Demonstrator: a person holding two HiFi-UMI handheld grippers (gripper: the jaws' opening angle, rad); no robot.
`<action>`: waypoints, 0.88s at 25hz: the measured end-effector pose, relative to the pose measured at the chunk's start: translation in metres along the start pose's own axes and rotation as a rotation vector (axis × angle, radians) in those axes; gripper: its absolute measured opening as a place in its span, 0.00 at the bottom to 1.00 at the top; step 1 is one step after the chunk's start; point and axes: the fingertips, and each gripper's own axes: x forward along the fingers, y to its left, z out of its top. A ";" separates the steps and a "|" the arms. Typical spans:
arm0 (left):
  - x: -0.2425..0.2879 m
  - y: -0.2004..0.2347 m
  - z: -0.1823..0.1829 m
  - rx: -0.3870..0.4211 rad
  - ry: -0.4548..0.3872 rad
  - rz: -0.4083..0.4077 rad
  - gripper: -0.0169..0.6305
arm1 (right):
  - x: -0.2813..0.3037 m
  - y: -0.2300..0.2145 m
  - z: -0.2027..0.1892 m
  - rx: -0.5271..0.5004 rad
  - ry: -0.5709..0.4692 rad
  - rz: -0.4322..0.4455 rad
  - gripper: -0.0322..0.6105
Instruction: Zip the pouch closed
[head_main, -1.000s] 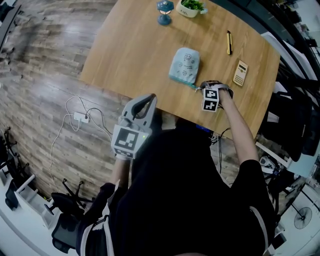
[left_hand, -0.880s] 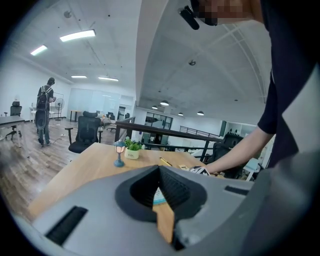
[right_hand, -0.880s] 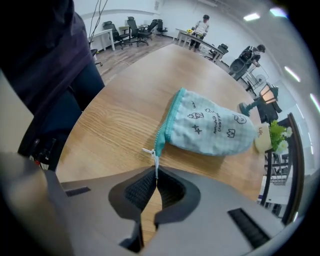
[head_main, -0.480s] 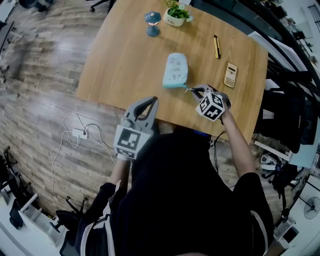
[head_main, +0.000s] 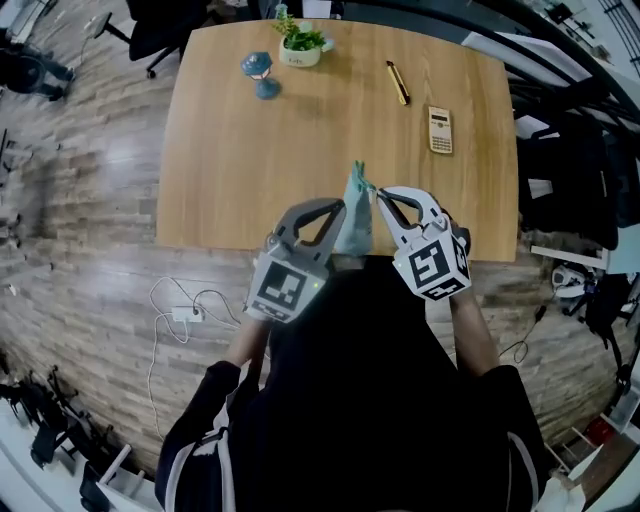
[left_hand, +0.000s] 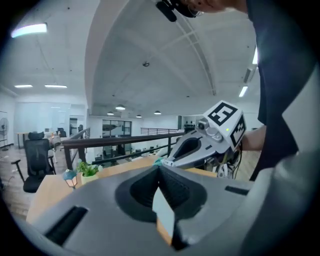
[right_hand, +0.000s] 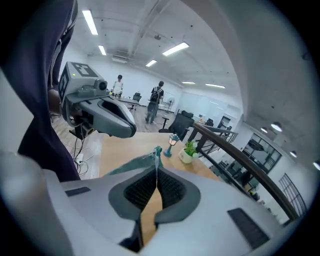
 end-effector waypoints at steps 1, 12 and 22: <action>0.004 -0.006 0.002 0.015 0.005 -0.032 0.03 | -0.006 0.000 -0.001 0.021 0.004 -0.029 0.08; 0.021 -0.054 0.018 0.049 -0.092 -0.125 0.09 | -0.047 -0.003 0.006 -0.066 0.090 -0.246 0.08; 0.024 -0.069 0.030 0.090 -0.219 -0.110 0.09 | -0.074 -0.014 0.016 -0.639 0.330 -0.351 0.08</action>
